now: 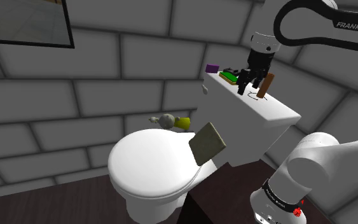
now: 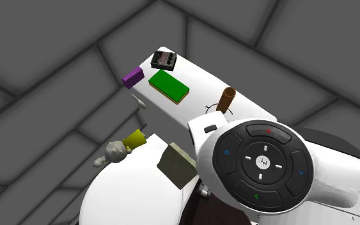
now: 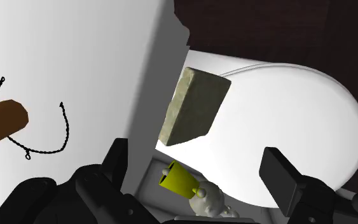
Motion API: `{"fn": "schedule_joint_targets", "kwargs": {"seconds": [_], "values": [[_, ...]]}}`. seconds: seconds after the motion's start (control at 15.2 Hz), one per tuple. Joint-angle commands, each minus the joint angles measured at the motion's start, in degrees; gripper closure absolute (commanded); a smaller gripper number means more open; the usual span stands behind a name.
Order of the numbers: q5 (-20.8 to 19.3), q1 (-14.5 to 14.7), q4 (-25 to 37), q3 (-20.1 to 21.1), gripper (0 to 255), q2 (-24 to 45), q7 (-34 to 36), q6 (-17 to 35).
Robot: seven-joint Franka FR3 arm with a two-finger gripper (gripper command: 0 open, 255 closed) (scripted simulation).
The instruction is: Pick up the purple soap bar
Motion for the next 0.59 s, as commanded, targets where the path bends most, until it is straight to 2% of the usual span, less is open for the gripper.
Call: {"fn": "schedule_joint_targets", "kwargs": {"seconds": [0.0,0.53], "values": [[0.0,0.0,0.0,0.0,0,0.0,0.0,0.0],[-4.35,0.76,8.99,-10.0,0,13.8,-17.13,6.5]]}}
